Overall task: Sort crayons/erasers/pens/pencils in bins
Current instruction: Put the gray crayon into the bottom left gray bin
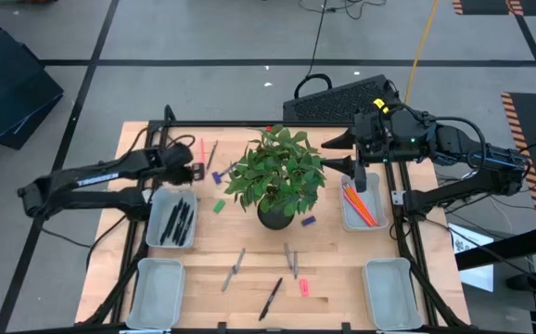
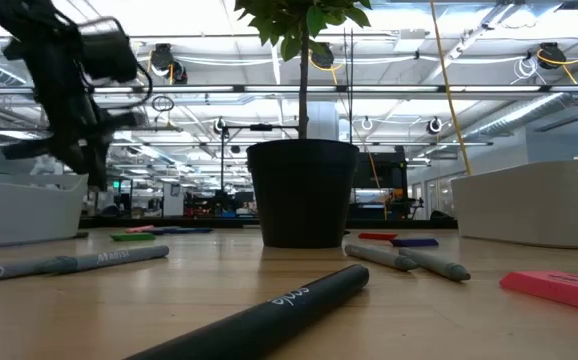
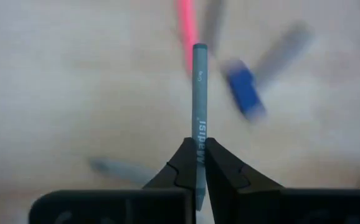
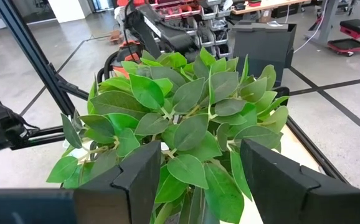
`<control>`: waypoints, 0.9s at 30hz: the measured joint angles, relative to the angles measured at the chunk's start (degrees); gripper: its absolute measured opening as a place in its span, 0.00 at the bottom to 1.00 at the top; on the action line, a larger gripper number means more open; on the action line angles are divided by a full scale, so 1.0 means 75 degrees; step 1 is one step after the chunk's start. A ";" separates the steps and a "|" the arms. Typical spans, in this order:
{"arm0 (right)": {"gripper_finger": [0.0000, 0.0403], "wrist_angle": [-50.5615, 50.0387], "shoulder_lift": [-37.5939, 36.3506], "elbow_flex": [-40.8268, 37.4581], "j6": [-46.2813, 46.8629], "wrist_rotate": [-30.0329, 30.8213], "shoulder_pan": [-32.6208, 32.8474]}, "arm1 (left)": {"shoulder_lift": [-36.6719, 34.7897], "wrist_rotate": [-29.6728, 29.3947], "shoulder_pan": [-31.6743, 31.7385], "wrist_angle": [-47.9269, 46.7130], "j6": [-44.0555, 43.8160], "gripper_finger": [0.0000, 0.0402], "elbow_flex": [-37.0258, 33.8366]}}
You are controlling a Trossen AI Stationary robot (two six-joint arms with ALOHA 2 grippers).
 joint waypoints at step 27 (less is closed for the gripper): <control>0.53 0.0003 0.0000 0.0000 0.0000 0.0000 0.0003 | 0.1861 0.2086 -0.9252 -0.2342 -0.5011 0.04 0.4639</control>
